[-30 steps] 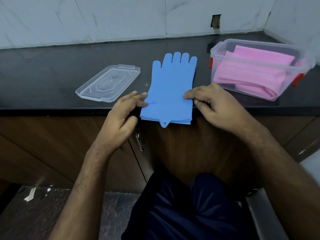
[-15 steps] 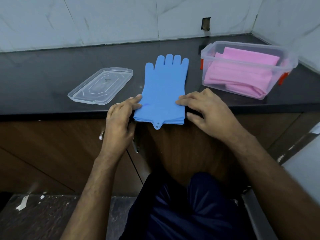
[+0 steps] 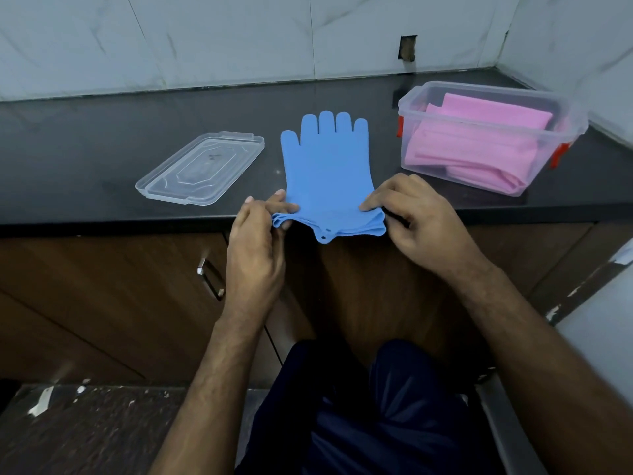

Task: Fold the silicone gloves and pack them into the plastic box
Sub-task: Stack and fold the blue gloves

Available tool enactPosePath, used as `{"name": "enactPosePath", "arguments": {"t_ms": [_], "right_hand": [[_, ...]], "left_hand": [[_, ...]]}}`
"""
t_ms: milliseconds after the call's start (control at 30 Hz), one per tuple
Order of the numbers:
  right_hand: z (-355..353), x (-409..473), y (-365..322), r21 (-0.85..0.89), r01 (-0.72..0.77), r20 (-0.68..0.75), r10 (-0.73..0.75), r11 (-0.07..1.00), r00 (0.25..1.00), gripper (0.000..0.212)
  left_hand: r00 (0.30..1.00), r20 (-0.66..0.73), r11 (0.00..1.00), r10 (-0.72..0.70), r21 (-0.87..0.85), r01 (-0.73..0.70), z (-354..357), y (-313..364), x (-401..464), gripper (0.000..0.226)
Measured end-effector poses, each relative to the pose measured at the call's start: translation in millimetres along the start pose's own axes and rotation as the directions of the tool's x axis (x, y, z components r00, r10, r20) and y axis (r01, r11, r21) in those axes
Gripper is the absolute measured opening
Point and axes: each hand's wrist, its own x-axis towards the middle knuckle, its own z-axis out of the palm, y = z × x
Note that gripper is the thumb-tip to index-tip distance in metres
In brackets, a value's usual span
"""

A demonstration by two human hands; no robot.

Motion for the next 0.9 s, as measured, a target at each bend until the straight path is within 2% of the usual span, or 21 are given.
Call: {"name": "enactPosePath", "arguments": {"t_ms": [100, 200, 333, 433, 500, 600, 667, 767, 900], "right_hand": [[-3.5, 7.8, -0.8, -0.027, -0.051, 0.098, 0.054, 0.998, 0.994, 0.055], [-3.8, 16.8, 3.5, -0.114, -0.095, 0.166, 0.114, 0.989, 0.980, 0.073], [-2.9, 23.6, 5.5, -0.208, -0.073, 0.285, 0.132, 0.975, 0.949, 0.055], [-2.7, 24.1, 3.1, -0.228, -0.050, 0.273, 0.113, 0.972, 0.955, 0.046], [-3.0, 21.0, -1.2, -0.206, -0.041, 0.230, 0.089, 0.978, 0.969, 0.041], [-3.2, 14.5, -8.5, -0.164, 0.003, 0.178, 0.027, 0.986, 0.984, 0.031], [-3.5, 12.8, -9.4, -0.149, -0.023, 0.169, 0.049, 0.989, 0.984, 0.030], [-3.3, 9.5, -11.1, -0.168, -0.061, 0.153, 0.088, 0.984, 0.984, 0.031], [-0.8, 3.9, -14.2, -0.178, -0.029, 0.085, 0.045, 0.984, 0.995, 0.026]], "left_hand": [[1.000, -0.005, 1.000, -0.004, 0.019, 0.004, 1.2, 8.0, 2.9, 0.028], [0.997, -0.028, 0.995, 0.066, 0.081, -0.063, 3.0, 15.1, -2.2, 0.029], [0.993, -0.046, 0.991, 0.112, 0.085, -0.108, 3.8, 23.3, -6.8, 0.033], [0.994, 0.006, 0.987, 0.113, 0.110, -0.113, 3.1, 21.6, -7.0, 0.036], [0.985, 0.089, 0.980, 0.145, 0.124, -0.155, 2.8, 15.5, -4.1, 0.051], [0.953, 0.234, 0.961, 0.195, 0.150, -0.233, -0.4, 4.2, 3.8, 0.090], [0.931, 0.309, 0.931, 0.195, 0.240, -0.275, -2.7, -2.4, 9.1, 0.100], [0.937, 0.295, 0.864, 0.186, 0.406, -0.299, -3.5, -11.1, 14.0, 0.078], [0.954, 0.222, 0.873, 0.204, 0.401, -0.279, -0.2, -19.1, 21.1, 0.057]]}}
